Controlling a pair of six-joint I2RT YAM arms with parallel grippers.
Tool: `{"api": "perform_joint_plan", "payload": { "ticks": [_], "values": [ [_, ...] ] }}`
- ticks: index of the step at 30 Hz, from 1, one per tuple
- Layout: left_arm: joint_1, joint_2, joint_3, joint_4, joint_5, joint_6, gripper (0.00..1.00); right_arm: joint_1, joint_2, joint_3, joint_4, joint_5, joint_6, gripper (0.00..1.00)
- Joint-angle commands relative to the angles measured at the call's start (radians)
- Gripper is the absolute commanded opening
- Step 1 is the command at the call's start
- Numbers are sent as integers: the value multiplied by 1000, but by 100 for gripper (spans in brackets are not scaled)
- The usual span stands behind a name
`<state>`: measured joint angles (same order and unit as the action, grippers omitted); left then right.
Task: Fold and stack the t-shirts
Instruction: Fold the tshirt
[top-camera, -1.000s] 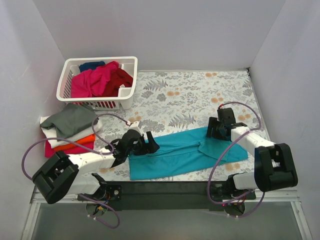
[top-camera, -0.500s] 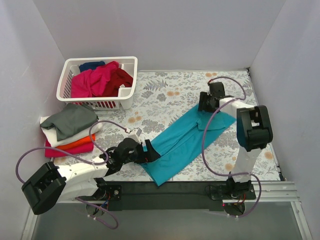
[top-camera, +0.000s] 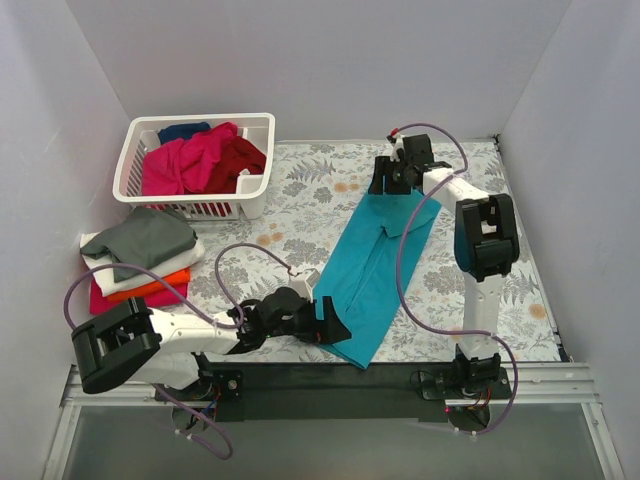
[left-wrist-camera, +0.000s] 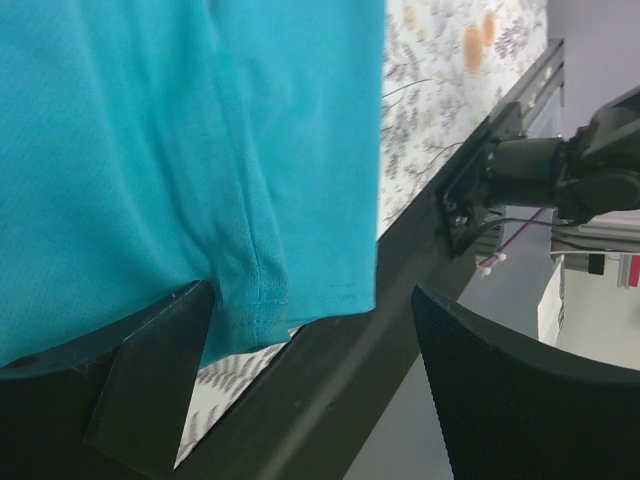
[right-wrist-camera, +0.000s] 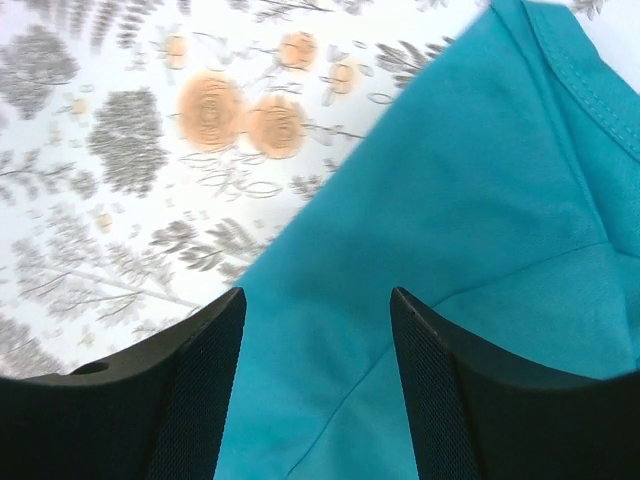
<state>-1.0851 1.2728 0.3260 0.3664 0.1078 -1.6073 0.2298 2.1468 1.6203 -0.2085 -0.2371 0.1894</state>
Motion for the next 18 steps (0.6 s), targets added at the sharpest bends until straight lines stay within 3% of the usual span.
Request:
{"api": "perform_joint_plan", "payload": {
  "ticks": [1, 10, 13, 18],
  "values": [
    [-19, -3, 85, 9, -43, 29, 74, 14, -187, 12, -8, -51, -42, 55],
    [-32, 34, 205, -76, -141, 99, 74, 19, -542, -373, 33, 48, -44, 56],
    [-30, 68, 215, -77, -143, 110, 74, 20, -599, -489, 73, 61, -42, 56],
    [-42, 131, 226, -76, -141, 103, 74, 20, -597, -548, 113, 55, -41, 56]
  ]
}}
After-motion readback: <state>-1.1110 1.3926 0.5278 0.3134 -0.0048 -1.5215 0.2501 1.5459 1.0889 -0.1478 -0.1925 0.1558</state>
